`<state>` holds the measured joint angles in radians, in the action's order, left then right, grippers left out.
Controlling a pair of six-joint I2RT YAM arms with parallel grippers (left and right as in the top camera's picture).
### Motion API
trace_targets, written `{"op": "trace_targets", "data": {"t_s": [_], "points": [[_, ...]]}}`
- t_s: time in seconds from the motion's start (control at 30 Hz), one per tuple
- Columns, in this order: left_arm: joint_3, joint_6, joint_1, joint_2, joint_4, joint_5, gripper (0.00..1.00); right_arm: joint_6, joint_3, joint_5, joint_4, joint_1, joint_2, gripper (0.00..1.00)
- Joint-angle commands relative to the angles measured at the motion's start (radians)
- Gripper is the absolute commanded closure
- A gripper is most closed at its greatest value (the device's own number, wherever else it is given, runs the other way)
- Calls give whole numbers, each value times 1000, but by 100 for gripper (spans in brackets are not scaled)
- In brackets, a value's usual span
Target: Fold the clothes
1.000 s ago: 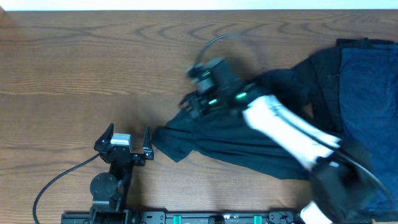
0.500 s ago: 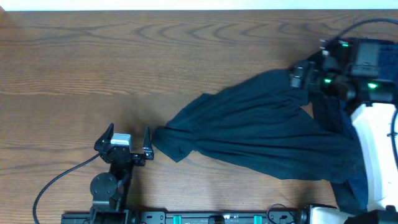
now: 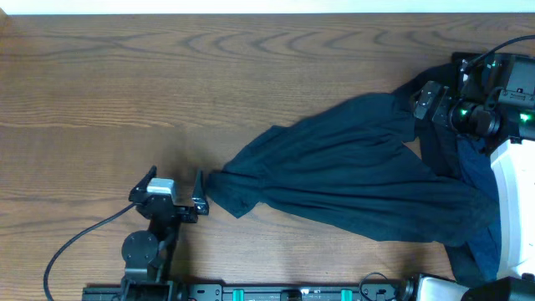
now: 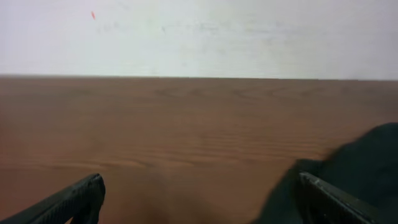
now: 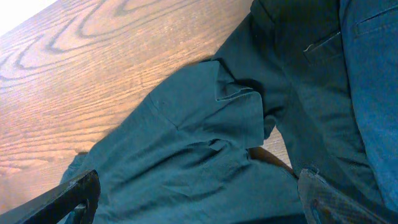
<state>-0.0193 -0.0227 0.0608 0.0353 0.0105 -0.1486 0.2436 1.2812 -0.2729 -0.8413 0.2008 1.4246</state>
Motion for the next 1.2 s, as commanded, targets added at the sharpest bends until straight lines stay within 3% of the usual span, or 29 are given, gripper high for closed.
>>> {"op": "trace_targets", "data": {"t_s": [0.0, 0.23, 0.47, 0.77, 0.87, 1.03, 1.07, 1.1, 1.13, 1.17], "points": [[-13, -125, 3, 19, 5, -213, 2, -16, 13, -3, -1, 9, -8, 1], [-230, -214, 3, 137, 63, -279, 2, -16, 13, -3, -1, 10, -8, 1], [-699, -207, 3, 522, 474, -278, 2, -16, 13, -3, -1, 9, -8, 1], [-1301, -55, 3, 1095, 1041, -277, 2, -16, 13, -3, -1, 10, -8, 1], [-1366, -56, 3, 1220, 1092, -278, 2, -16, 13, -3, -1, 9, -8, 1], [-1364, -56, 3, 1378, 1042, -274, 0, -16, 13, -3, -1, 9, -8, 1], [-1362, -56, 3, 1411, 1039, -275, 30, -16, 13, -3, -1, 9, -8, 1], [-1362, -57, 6, 1434, 1035, -282, 70, -16, 13, -3, -1, 9, -8, 1], [-1362, -58, 11, 1468, 1031, -291, 89, -16, 13, -3, -1, 9, -8, 1], [-1361, -60, 18, 1495, 1031, -293, 94, -16, 13, -3, -1, 9, -8, 1]]}}
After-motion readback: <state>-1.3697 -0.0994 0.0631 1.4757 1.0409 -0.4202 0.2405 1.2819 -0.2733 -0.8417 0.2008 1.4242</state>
